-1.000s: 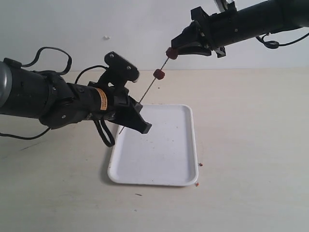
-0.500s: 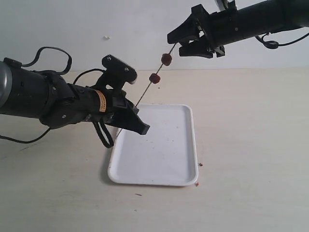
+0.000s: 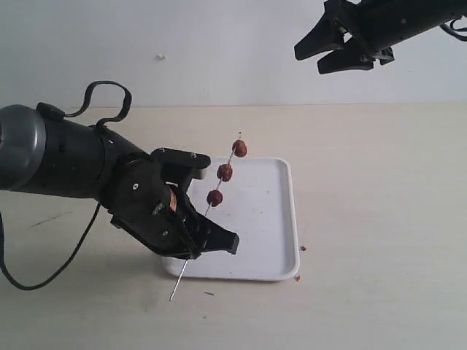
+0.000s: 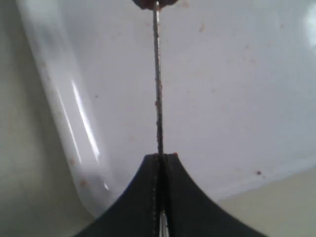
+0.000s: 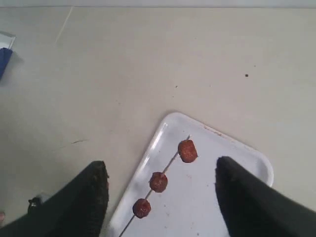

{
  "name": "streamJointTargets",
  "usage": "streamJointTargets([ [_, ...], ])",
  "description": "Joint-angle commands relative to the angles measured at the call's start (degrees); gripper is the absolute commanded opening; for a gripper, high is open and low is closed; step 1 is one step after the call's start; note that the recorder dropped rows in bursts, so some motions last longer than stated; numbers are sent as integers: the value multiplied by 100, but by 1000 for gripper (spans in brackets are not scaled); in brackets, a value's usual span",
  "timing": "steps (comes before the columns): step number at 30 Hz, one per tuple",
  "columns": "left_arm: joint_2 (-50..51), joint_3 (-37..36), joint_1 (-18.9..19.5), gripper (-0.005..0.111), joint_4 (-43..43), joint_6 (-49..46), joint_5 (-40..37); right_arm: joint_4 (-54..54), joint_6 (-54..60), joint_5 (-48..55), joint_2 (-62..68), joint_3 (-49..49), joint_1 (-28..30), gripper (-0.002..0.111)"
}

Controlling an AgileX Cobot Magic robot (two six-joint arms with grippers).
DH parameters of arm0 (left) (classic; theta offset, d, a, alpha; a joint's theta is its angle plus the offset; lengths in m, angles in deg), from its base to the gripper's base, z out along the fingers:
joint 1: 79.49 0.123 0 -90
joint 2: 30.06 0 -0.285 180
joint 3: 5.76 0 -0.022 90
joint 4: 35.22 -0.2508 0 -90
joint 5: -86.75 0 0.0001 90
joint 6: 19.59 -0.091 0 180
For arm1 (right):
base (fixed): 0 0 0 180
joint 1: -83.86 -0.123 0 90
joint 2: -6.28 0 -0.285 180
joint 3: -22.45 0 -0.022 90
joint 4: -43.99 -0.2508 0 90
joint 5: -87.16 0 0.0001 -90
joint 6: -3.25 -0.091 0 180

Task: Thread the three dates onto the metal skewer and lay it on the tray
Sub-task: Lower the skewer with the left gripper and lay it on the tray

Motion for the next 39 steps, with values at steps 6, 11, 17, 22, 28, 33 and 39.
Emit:
streamJointTargets([
  [6,10,43,-247,0,896,1,-130,-7,-97,145,-155,-41,-24,61],
  [11,279,43,-247,0,921,1,-112,-54,-97,121,-155,-150,-24,61],
  [17,412,43,-247,12,921,-76,-57,-110,-97,121,-159,-150,-24,61],
  [22,412,43,-247,39,921,-124,-57,-110,-97,121,-159,-150,-24,61],
  [28,306,43,-247,58,921,-258,-21,-116,-66,131,-159,-150,-24,61],
  [33,-68,43,-150,64,659,-460,-22,-116,-78,145,-159,-150,-24,61],
  [39,-580,43,106,65,260,-460,-391,-105,-42,134,-159,-150,-24,61],
])
